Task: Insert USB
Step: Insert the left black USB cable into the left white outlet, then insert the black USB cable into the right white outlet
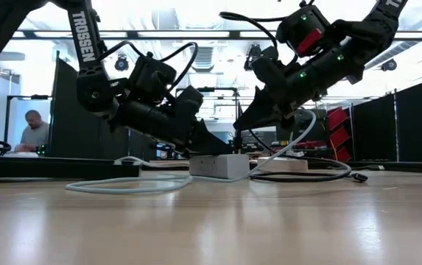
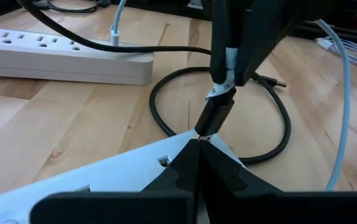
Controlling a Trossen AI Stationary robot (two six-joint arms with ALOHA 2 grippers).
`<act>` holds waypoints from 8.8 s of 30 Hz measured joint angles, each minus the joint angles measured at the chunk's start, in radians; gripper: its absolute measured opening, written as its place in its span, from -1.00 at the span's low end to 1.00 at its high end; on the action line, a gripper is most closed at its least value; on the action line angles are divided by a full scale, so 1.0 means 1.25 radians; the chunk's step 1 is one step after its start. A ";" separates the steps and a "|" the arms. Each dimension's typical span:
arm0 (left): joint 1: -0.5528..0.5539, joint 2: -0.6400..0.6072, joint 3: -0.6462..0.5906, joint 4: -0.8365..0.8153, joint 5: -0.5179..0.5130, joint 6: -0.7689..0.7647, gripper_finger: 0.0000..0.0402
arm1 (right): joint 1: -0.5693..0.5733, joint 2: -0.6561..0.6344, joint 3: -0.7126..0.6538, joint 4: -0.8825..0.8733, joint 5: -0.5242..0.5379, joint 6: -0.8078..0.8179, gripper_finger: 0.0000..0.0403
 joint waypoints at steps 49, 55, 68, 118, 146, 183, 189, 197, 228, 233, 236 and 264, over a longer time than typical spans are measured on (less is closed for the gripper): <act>0.001 0.000 0.000 -0.003 -0.024 -0.021 -1.00 | -0.017 -0.063 0.070 -0.135 -0.035 -0.016 -0.99; 0.001 0.000 0.000 -0.003 -0.024 -0.023 -1.00 | -0.017 -0.037 0.085 -0.135 -0.034 -0.049 -0.99; 0.000 -0.001 0.000 -0.005 -0.022 -0.023 -1.00 | -0.023 -0.008 0.090 -0.114 -0.026 -0.071 -0.99; -0.001 -0.001 0.000 -0.005 -0.042 -0.058 -1.00 | 0.057 0.015 0.072 -0.067 0.189 -0.176 -0.99; 0.018 -0.018 -0.001 -0.041 -0.004 -0.091 -1.00 | 0.064 0.045 0.062 -0.044 0.151 -0.206 -0.85; 0.290 -0.349 0.002 -0.898 -0.534 -0.274 -1.00 | 0.158 -0.512 -0.036 -0.517 0.113 -0.211 -0.03; 0.289 -0.442 -0.004 -1.263 -0.603 -0.356 -1.00 | 0.158 -0.512 -0.049 -0.518 0.112 -0.210 -0.04; 0.271 -0.601 -0.010 -1.356 -0.549 -0.369 -1.00 | 0.158 -0.515 -0.052 -0.514 0.113 -0.224 -0.04; -0.120 -0.663 -0.005 -1.044 -0.562 -0.190 -1.00 | -0.491 -0.356 0.030 -0.775 0.145 -0.056 -0.28; -0.156 -0.659 -0.020 -1.033 -0.584 -0.181 -1.00 | -0.604 -0.300 0.030 -0.747 0.023 -0.092 -0.18; -0.155 -0.661 -0.055 -0.955 -0.564 -0.139 -1.00 | -0.631 -0.251 0.030 -0.726 0.047 -0.108 -0.12; -0.154 -0.659 -0.297 -0.219 -0.124 0.124 -1.00 | -0.693 -0.028 0.028 -0.564 0.004 -0.257 -0.94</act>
